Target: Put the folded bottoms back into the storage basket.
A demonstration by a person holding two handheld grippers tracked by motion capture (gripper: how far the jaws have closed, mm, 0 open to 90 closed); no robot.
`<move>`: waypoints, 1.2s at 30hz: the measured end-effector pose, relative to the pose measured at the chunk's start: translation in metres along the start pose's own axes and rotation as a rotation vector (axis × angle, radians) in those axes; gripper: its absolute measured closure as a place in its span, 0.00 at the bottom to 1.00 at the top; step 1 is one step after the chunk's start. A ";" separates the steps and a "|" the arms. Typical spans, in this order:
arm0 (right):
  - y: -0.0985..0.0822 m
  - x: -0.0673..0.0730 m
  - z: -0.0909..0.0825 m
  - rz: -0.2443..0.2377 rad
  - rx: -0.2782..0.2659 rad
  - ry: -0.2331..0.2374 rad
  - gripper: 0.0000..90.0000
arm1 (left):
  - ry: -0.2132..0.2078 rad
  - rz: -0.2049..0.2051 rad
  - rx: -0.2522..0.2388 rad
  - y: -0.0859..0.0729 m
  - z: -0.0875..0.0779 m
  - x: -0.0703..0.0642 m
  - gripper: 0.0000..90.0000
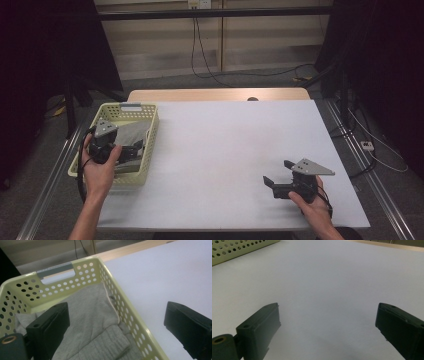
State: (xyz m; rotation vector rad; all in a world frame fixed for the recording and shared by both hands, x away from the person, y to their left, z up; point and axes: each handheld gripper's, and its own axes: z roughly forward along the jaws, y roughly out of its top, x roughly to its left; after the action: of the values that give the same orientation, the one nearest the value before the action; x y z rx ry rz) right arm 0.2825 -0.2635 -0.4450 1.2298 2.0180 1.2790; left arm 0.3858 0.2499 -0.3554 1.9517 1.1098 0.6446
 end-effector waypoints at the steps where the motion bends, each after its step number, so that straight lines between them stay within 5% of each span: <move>1: 0.000 0.000 0.000 -0.002 -0.001 -0.001 0.06 | -0.019 -0.004 -0.005 0.000 -0.001 -0.002 0.07; 4: 0.000 0.000 0.000 -0.002 -0.001 -0.001 0.06 | -0.027 0.004 -0.014 -0.001 -0.002 -0.008 0.07; 8: 0.000 0.000 0.000 -0.002 -0.002 -0.001 0.06 | -0.090 -0.012 -0.024 -0.003 0.001 -0.014 0.07; 24: 0.000 0.000 0.000 -0.004 -0.001 -0.002 0.06 | -0.136 0.033 -0.057 -0.002 -0.007 -0.041 0.07; 27: 0.000 0.000 -0.001 -0.003 -0.001 -0.003 0.06 | -0.104 0.038 -0.027 -0.002 -0.008 -0.047 0.07; 36: 0.000 0.000 -0.001 -0.004 -0.003 -0.003 0.06 | -0.158 0.053 -0.024 0.001 -0.003 -0.061 0.07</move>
State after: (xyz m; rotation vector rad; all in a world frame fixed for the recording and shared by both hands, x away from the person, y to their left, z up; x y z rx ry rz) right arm 0.2818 -0.2637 -0.4445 1.2257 2.0147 1.2765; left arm 0.3541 0.1982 -0.3555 1.9805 0.9523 0.5185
